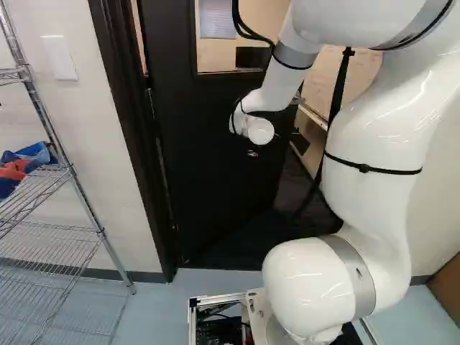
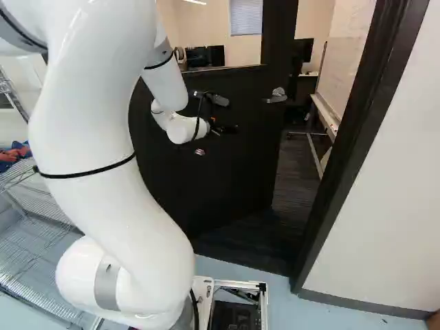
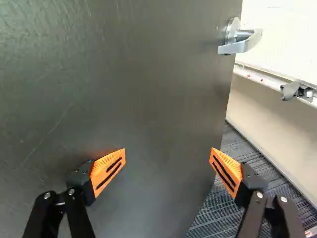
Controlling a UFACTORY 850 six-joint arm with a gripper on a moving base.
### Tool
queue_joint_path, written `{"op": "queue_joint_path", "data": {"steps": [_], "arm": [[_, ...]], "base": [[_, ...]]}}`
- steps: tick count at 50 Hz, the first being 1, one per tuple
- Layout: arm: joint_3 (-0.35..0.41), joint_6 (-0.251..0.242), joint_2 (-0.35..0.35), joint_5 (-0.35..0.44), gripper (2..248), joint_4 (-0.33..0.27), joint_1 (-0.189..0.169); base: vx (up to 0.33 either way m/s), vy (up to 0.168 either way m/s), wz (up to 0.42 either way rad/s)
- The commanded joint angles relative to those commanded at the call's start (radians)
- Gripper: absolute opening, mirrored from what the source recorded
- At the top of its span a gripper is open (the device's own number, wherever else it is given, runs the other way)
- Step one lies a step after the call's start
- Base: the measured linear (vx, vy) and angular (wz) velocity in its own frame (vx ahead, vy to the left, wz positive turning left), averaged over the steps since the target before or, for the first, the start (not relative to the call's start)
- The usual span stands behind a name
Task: Open the door and move inside
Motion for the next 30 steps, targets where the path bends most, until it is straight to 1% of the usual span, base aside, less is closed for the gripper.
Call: {"op": "queue_joint_path", "data": {"steps": [30], "arm": [[-0.091,0.0,-0.078,0.0,247,-0.026,0.025]], "base": [[0.0,0.0,0.0]]}}
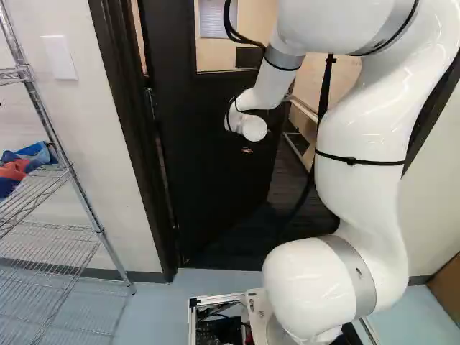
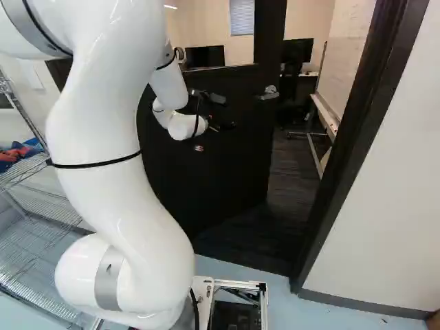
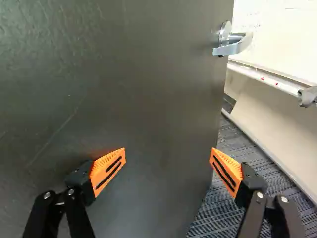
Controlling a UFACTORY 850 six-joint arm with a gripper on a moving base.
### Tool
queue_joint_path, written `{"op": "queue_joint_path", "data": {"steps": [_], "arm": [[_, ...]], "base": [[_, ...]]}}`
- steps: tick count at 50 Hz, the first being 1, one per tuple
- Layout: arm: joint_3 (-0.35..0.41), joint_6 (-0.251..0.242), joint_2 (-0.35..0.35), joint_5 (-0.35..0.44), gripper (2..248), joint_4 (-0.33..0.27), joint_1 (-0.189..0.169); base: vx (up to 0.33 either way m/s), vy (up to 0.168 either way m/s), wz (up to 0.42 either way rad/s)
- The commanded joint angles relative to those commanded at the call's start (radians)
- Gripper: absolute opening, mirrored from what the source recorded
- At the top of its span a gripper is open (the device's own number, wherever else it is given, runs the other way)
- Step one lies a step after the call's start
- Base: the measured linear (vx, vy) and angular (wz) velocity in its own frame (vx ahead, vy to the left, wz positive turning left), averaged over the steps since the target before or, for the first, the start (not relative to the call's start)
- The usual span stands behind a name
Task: Open the door and move inside
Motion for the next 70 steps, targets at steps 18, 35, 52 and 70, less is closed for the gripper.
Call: {"op": "queue_joint_path", "data": {"steps": [18,35,52,70], "arm": [[-0.051,0.0,-0.043,0.0,247,-0.02,0.014],[-0.1,0.0,-0.082,0.0,247,-0.04,0.027],[-0.149,0.0,-0.123,0.0,247,-0.061,0.04],[-0.204,0.0,-0.166,0.0,247,-0.089,0.052]], "base": [[0.0,0.0,0.0],[0.0,0.0,0.0],[0.0,0.0,0.0],[0.0,0.0,0.0]]}}
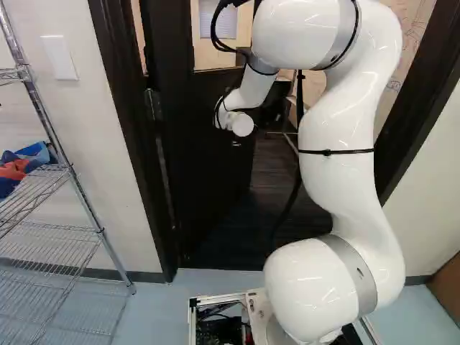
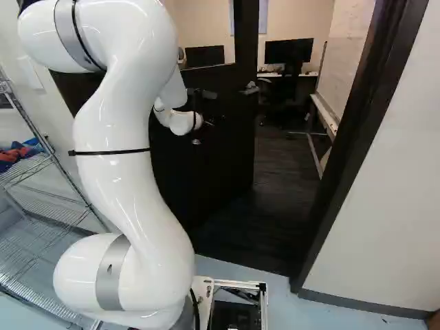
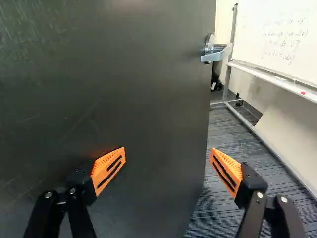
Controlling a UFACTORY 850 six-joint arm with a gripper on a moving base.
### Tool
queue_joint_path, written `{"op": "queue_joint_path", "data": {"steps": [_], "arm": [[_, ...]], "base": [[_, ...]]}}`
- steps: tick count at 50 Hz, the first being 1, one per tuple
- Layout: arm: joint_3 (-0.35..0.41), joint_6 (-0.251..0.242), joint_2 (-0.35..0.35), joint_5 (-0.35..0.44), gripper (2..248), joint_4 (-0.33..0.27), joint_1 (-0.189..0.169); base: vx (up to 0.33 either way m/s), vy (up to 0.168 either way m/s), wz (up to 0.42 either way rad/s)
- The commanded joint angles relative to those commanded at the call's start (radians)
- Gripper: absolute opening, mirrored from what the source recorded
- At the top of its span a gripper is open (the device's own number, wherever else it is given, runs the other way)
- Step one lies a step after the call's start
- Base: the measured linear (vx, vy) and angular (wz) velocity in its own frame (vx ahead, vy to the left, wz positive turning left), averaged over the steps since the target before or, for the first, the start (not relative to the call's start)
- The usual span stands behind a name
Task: Open the door and move inside
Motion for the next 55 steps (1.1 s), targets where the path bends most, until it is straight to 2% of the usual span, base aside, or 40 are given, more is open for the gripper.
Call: {"op": "queue_joint_path", "data": {"steps": [55], "arm": [[-0.154,0.0,-0.119,0.0,247,-0.111,0.037]], "base": [[0.0,0.0,0.0]]}}
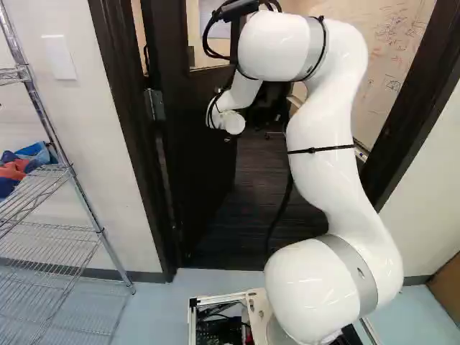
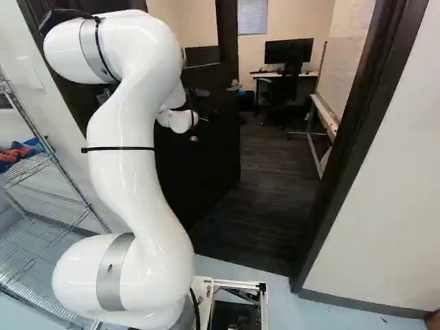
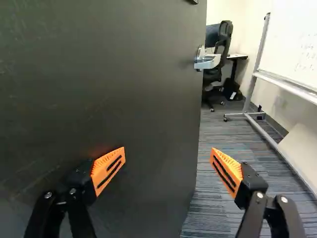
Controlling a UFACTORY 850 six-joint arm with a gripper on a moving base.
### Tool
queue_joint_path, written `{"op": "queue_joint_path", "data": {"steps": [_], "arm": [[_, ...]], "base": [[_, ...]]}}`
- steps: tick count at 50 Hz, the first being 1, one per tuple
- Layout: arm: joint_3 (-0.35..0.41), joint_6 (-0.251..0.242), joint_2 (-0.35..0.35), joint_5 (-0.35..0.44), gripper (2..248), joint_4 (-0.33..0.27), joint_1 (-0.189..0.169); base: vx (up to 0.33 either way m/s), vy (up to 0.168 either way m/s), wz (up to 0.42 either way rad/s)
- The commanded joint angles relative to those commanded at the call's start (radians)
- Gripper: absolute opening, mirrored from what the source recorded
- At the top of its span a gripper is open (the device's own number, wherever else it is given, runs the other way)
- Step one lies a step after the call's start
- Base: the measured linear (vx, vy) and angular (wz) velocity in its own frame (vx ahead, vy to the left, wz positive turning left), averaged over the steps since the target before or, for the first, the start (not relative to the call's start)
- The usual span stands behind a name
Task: Open the door and move inside
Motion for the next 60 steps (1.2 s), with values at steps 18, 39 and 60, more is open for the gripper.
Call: {"op": "queue_joint_path", "data": {"steps": [18,39,60], "arm": [[-0.019,0.0,-0.015,0.0,247,-0.045,0.016],[-0.027,0.0,-0.021,0.0,247,-0.099,0.035],[-0.037,0.0,-0.028,0.0,247,-0.156,0.054]], "base": [[0.0,0.0,0.0],[0.0,0.0,0.0],[0.0,0.0,0.0]]}}
